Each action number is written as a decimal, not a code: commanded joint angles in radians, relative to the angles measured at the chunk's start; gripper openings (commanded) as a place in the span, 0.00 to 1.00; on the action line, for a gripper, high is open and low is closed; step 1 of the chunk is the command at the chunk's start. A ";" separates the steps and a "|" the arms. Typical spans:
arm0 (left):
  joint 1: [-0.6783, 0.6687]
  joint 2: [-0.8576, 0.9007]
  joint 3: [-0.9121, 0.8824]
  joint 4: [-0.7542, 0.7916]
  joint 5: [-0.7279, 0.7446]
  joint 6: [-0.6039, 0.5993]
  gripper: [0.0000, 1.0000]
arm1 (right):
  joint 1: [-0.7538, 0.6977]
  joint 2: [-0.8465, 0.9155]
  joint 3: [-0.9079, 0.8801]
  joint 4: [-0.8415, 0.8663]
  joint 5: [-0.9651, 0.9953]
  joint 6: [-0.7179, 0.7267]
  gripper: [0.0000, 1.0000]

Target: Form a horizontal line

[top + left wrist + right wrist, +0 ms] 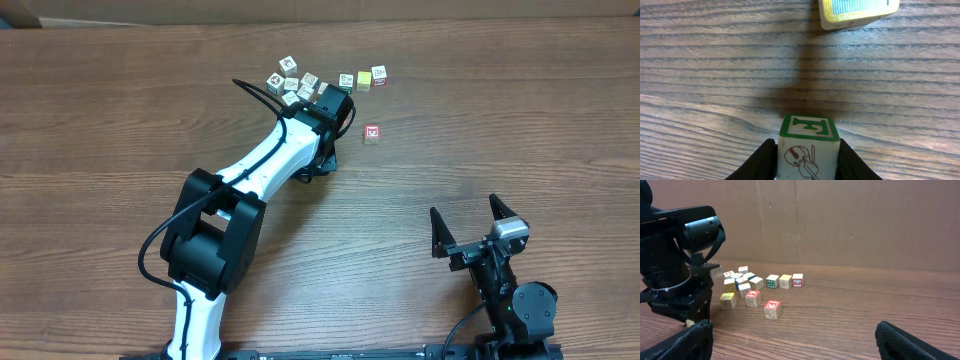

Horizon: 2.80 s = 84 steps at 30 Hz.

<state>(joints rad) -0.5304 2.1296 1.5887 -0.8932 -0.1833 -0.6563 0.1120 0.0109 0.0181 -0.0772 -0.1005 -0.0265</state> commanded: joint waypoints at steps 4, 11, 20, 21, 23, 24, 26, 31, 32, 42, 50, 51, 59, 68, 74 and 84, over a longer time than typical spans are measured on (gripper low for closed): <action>-0.002 0.009 -0.032 0.020 0.008 -0.033 0.33 | -0.003 -0.008 -0.010 0.003 -0.002 -0.004 1.00; -0.002 0.009 -0.032 0.020 0.008 -0.032 0.35 | -0.003 -0.008 -0.010 0.003 -0.002 -0.004 1.00; -0.001 0.009 -0.032 0.024 0.008 -0.032 0.49 | -0.003 -0.008 -0.010 0.003 -0.002 -0.004 1.00; -0.001 0.009 -0.032 0.027 0.008 -0.032 0.48 | -0.003 -0.008 -0.010 0.003 -0.002 -0.004 1.00; -0.001 0.009 -0.032 0.032 0.008 -0.032 0.45 | -0.003 -0.008 -0.010 0.003 -0.002 -0.004 1.00; -0.001 0.009 -0.032 0.034 0.008 -0.032 0.41 | -0.003 -0.008 -0.010 0.003 -0.002 -0.004 1.00; -0.001 0.009 -0.032 0.034 0.008 -0.032 0.36 | -0.003 -0.008 -0.010 0.003 -0.002 -0.004 1.00; -0.001 0.009 -0.032 0.033 0.010 -0.032 0.31 | -0.003 -0.008 -0.010 0.003 -0.002 -0.004 1.00; -0.001 0.009 -0.032 0.033 0.013 -0.032 0.31 | -0.003 -0.008 -0.010 0.003 -0.002 -0.004 1.00; -0.001 0.009 -0.032 0.029 0.020 -0.032 0.29 | -0.003 -0.008 -0.010 0.003 -0.002 -0.004 1.00; -0.001 0.009 -0.032 0.026 0.019 -0.032 0.30 | -0.003 -0.008 -0.010 0.003 -0.002 -0.004 1.00; -0.001 0.009 -0.032 0.026 0.020 -0.032 0.29 | -0.003 -0.008 -0.010 0.003 -0.002 -0.004 1.00; -0.001 0.009 -0.032 0.026 0.020 -0.032 0.30 | -0.003 -0.008 -0.010 0.003 -0.002 -0.004 1.00; -0.001 0.009 -0.032 0.022 0.024 -0.032 0.30 | -0.003 -0.008 -0.010 0.003 -0.002 -0.004 1.00; -0.001 0.009 -0.032 0.018 0.024 -0.032 0.33 | -0.003 -0.008 -0.010 0.003 -0.002 -0.004 1.00; 0.000 0.009 -0.032 0.025 0.017 -0.031 0.60 | -0.003 -0.008 -0.010 0.003 -0.002 -0.004 1.00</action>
<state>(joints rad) -0.5304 2.1296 1.5620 -0.8703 -0.1646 -0.6819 0.1120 0.0109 0.0181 -0.0772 -0.1001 -0.0261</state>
